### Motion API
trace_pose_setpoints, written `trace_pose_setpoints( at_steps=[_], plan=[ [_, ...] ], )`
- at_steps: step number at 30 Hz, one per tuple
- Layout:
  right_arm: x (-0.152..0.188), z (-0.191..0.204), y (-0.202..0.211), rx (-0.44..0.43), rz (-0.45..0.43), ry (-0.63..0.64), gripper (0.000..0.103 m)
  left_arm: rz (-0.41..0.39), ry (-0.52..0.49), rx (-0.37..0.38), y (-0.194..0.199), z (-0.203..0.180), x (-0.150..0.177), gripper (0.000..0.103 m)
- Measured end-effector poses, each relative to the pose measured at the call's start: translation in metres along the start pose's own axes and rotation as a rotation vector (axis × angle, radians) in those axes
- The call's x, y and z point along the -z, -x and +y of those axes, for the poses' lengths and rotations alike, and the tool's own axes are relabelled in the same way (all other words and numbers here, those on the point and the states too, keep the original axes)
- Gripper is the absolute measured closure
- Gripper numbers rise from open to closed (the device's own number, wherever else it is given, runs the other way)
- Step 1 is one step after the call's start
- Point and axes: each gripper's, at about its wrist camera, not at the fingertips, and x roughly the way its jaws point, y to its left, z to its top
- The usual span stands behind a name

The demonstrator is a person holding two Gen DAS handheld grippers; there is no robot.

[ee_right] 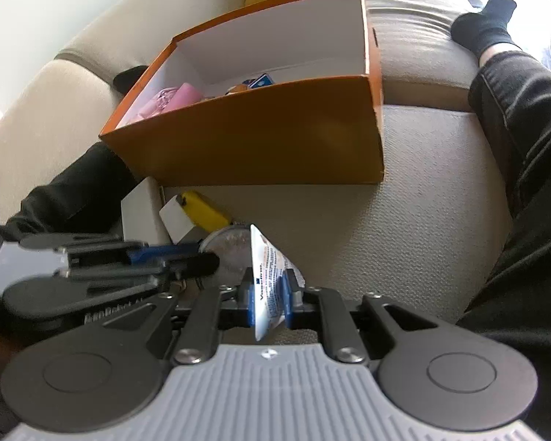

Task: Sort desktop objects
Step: 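Grasp the glitter compact mirror with the left gripper while the right gripper grasps the Vaseline tube, then carry the mirror with the left gripper while the right gripper carries the Vaseline tube into the box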

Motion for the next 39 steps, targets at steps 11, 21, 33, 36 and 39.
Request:
trace_pose_setpoints(
  at_steps=[11, 21, 33, 36, 39],
  plan=[
    [-0.001, 0.001, 0.001, -0.003, -0.022, -0.008, 0.089, -0.005, -0.002, -0.006, -0.022, -0.013, 0.005, 0.087],
    [-0.028, 0.005, 0.031, -0.029, -0.088, 0.040, 0.090, -0.082, 0.075, 0.047, 0.006, 0.001, -0.011, 0.089],
    [-0.113, 0.019, 0.081, -0.102, -0.302, 0.106, 0.089, -0.272, 0.090, 0.093, 0.071, 0.030, -0.098, 0.089],
    [-0.135, 0.017, 0.057, -0.072, -0.258, 0.099, 0.089, -0.247, 0.074, 0.084, 0.059, 0.034, -0.123, 0.089],
    [-0.147, 0.010, 0.029, -0.038, -0.198, 0.093, 0.089, -0.174, 0.065, 0.085, 0.032, 0.040, -0.141, 0.089]
  ],
)
